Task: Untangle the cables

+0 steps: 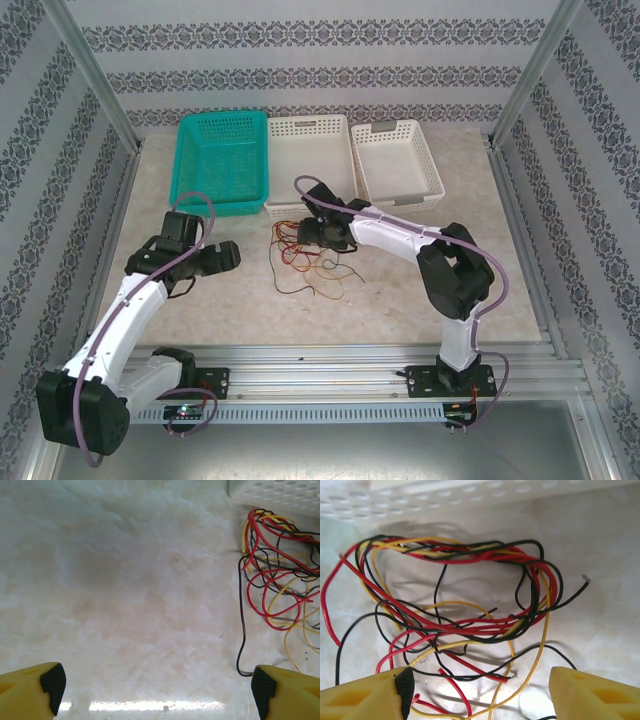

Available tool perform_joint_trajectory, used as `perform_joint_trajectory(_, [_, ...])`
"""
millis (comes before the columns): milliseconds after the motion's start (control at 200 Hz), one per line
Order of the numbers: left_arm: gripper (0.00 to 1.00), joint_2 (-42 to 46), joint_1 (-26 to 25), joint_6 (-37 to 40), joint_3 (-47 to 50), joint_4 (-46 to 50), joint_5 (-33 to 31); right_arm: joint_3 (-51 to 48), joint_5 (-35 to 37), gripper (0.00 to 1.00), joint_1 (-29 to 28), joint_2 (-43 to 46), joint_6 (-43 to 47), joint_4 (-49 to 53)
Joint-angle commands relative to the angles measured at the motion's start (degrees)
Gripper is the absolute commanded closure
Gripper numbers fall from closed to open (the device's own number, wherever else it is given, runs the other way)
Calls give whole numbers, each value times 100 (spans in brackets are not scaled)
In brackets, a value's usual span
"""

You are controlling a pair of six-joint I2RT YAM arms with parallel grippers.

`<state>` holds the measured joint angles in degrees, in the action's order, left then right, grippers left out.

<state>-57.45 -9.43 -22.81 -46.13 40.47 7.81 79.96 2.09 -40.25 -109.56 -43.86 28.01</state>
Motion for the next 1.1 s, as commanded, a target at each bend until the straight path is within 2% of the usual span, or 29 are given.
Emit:
perform_joint_trajectory(0, [4, 48, -211, 89, -147, 294, -296, 151, 272, 32, 70, -87, -214, 232])
perform_joint_trajectory(215, [3, 44, -670, 24, -162, 422, -680, -128, 315, 33, 70, -87, -387, 180])
perform_joint_trajectory(739, [2, -12, -687, 63, -161, 394, -639, 605, 477, 37, 81, -815, -458, 480])
perform_joint_trajectory(889, [1, -45, -688, 83, -167, 379, -621, 720, 481, 43, 87, -1011, -466, 485])
perform_joint_trajectory(1094, [2, -67, -692, 84, -184, 428, -571, 494, 460, 58, 119, -1019, -496, 274])
